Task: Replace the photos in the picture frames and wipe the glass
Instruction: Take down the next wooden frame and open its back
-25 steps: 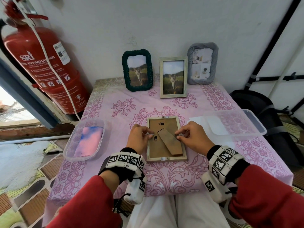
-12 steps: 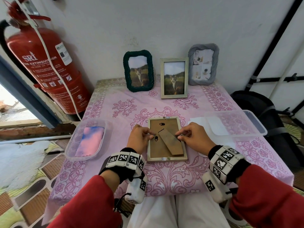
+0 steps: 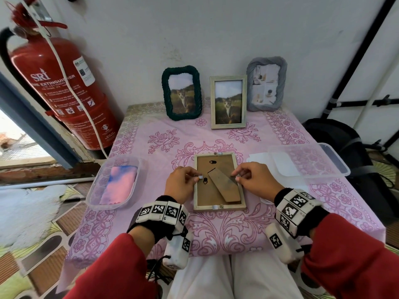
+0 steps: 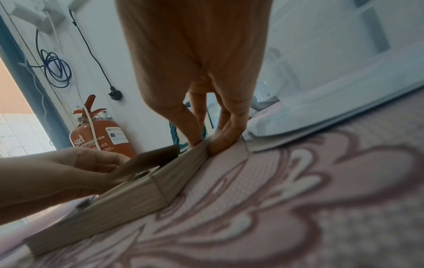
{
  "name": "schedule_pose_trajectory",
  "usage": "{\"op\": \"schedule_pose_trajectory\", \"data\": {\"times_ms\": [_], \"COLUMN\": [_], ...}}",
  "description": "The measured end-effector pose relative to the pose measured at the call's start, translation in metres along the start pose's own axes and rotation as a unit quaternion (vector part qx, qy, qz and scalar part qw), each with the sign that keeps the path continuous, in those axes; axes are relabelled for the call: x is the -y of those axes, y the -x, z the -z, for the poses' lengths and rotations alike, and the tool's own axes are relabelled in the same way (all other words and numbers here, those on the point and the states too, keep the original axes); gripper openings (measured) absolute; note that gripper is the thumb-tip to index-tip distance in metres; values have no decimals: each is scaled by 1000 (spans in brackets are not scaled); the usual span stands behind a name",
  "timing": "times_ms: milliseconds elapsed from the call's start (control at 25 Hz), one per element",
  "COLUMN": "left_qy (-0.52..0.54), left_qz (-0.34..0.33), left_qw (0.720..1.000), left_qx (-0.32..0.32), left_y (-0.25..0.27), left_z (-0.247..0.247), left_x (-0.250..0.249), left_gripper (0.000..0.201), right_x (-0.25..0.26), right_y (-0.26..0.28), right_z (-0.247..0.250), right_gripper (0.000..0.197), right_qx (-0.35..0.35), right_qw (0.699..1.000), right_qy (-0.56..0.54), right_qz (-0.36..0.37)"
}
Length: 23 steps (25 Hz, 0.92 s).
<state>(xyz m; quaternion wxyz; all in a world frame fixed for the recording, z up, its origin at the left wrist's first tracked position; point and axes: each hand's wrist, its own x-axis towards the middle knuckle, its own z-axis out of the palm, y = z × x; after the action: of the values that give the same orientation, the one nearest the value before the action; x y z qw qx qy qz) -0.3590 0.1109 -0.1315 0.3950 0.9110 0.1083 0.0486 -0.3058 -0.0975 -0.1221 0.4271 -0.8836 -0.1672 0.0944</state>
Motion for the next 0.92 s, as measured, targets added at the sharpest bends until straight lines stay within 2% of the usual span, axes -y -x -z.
{"op": "schedule_pose_trajectory", "data": {"times_ms": [280,440,520,600,680,760,920], "left_qy": [6,18,88,126,82,0,-87], "left_qz": [-2,33,75,95,87,64,49], "left_qw": [1000,999,992,983,983,982,973], "left_qx": [8,31,51,90,141,175,210], "left_y": [1,-1,-3,-2,0,4,4], "left_z": [1,7,9,12,12,11,9], "left_x": [0,-2,-6,-9,-10,-8,-4], "left_gripper": [13,23,38,62,81,87,122], "right_x": [2,7,9,12,13,16,20], "right_y": [1,0,-6,-12,-18,-26,-46], "right_z": [0,3,4,0,-5,-8,-6], "right_gripper": [19,42,46,44,45,44,46], "right_qx": [-2,22,37,42,18,-8,33], "right_qw": [1000,1000,999,998,994,991,985], "right_qy": [-6,1,21,45,97,133,163], "right_qz": [-1,6,-8,-34,-35,-1,40]}}
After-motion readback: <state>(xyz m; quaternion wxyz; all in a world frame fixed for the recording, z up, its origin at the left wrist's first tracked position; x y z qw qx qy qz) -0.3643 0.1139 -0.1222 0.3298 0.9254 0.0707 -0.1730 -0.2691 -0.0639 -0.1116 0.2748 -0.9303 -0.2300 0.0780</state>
